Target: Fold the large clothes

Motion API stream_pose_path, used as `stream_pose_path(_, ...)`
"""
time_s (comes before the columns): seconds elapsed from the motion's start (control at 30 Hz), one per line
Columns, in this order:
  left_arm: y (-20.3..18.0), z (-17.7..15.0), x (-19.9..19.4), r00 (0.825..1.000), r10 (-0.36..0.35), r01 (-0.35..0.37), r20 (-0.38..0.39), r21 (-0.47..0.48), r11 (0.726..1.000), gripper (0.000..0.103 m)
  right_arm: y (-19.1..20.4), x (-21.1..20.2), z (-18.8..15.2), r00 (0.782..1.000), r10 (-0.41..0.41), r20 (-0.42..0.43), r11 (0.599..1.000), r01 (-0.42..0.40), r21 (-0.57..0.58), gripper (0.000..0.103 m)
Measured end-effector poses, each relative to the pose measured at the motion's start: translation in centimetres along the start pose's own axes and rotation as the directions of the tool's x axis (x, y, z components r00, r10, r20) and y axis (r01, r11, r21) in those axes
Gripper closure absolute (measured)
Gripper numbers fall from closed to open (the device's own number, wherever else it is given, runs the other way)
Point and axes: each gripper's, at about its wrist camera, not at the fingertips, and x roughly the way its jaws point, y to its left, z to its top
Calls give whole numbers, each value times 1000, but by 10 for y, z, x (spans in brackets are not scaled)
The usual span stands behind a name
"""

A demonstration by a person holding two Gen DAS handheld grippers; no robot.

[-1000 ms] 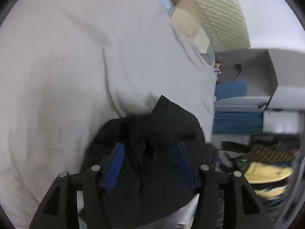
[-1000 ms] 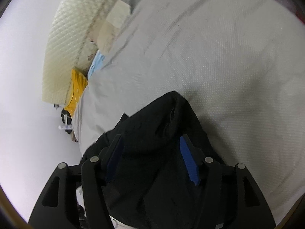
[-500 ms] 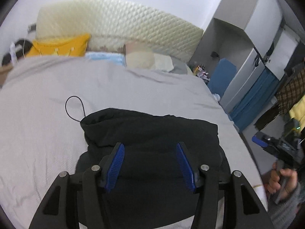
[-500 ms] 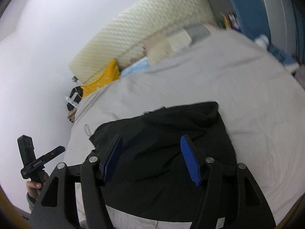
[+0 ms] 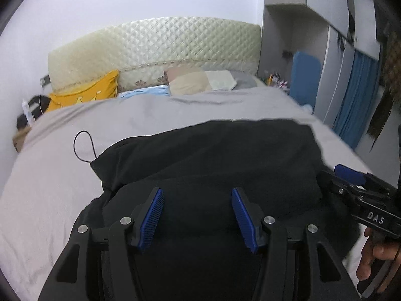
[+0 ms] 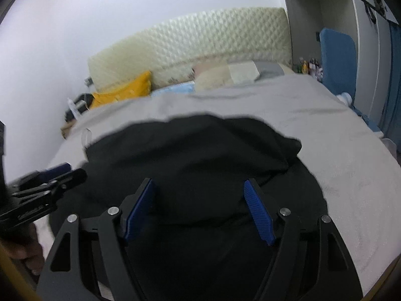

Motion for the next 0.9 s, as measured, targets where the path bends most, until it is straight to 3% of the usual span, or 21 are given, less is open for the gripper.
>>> stream_pose_path(0.2,4,2,44,1000,11,-10,-6,21,1000,47,-10,47,-4,1000,-23,-19,1000,23,4,23)
stream_pose_path(0.47,27,-2,90,999,-33,32,-8,-53,998,45,-7,86,4,999,-36,-12,999,36,-10,16)
stream_pose_path(0.6,29,-4,105,1000,-12,11,-3,-44,999,45,2,107,6,998,-64,-15,997,63,-50,9)
stream_pose_path(0.9,26,-16,115,999,33,-33,-2,-44,998,44,5,125,1,997,-71,8,994,72,-83,6)
